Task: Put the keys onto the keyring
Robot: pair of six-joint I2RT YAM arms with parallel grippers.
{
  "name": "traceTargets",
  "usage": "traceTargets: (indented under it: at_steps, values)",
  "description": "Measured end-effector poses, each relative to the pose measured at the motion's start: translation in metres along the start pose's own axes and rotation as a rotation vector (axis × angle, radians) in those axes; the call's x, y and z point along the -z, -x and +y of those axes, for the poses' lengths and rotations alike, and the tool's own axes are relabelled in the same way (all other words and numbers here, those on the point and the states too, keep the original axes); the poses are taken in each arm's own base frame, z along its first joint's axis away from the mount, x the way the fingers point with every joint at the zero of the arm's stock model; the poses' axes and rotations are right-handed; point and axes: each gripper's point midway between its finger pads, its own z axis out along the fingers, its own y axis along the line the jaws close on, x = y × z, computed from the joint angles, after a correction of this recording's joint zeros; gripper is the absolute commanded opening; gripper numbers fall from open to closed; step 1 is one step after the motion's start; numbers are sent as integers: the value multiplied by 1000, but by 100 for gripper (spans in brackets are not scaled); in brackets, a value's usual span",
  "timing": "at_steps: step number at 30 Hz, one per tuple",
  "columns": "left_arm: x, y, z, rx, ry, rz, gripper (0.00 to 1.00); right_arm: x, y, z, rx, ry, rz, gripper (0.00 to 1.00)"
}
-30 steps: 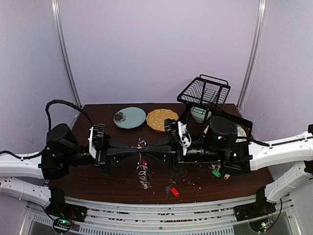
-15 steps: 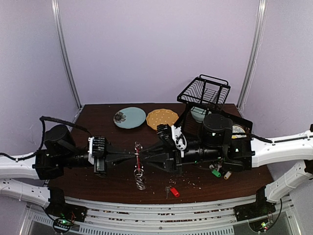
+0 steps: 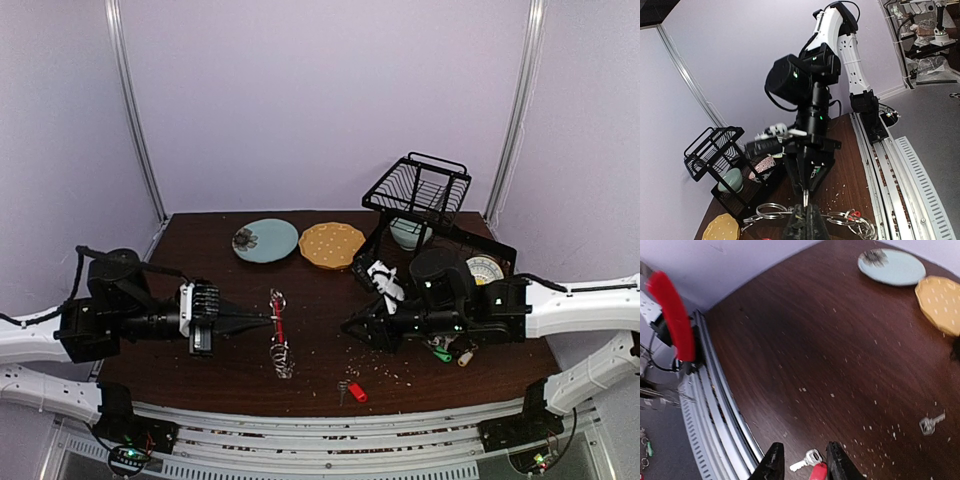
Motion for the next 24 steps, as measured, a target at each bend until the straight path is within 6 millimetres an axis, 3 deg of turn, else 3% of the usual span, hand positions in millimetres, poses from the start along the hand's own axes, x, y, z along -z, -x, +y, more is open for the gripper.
traceTargets:
  at_steps: [6, 9, 12, 16, 24]
  values:
    - [11, 9, 1, 18, 14, -20, 0, -29, -82, -36, -71, -157, 288, 44]
    - [12, 10, 1, 17, 16, -23, 0, -40, -112, -43, -75, -178, 394, 46]
    - [8, -1, 0, 25, 9, 17, 0, -48, -135, -46, -81, -178, 468, 44]
    - [1, -21, -5, 38, -11, 87, 0, -54, -143, -41, -91, -141, 492, 33]
    - [1, -27, -5, 27, -8, 113, 0, -64, -143, -31, -104, -76, 483, 25]
